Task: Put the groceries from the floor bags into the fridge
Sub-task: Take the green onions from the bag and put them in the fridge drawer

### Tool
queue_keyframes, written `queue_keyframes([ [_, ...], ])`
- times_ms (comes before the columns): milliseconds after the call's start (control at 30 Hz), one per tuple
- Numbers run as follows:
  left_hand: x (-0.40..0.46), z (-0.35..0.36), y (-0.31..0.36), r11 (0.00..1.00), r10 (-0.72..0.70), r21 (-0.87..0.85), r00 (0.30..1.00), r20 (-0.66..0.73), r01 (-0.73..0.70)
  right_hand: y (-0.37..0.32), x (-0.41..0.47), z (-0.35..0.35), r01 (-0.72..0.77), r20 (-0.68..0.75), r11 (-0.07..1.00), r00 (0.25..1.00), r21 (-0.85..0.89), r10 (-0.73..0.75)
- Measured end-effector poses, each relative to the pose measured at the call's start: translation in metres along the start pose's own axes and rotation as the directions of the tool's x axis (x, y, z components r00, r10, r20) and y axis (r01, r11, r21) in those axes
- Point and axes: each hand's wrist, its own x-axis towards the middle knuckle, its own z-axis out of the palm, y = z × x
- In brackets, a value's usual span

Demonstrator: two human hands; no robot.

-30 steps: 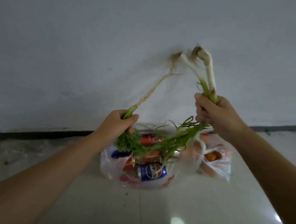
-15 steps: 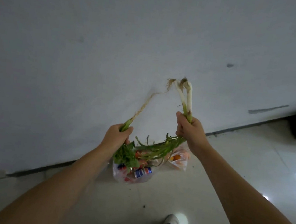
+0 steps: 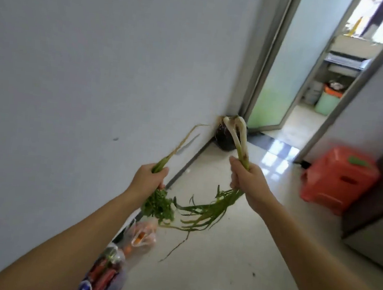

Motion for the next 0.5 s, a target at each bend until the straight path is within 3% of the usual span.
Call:
queue_keyframes([
  [233, -0.015, 0.251, 0.107, 0.981, 0.166, 0.029, 0.916, 0.365, -0.189, -0.013, -0.072, -0.254, 0.049, -0.386, 0.988, 0.917, -0.146, -0.103],
  [500, -0.083, 0.520, 0.203, 0.968, 0.239, -0.097, 0.747, 0.620, -0.230, -0.017, -0.166, -0.496, -0.080, -0.650, 0.960, 0.750, -0.268, -0.119],
])
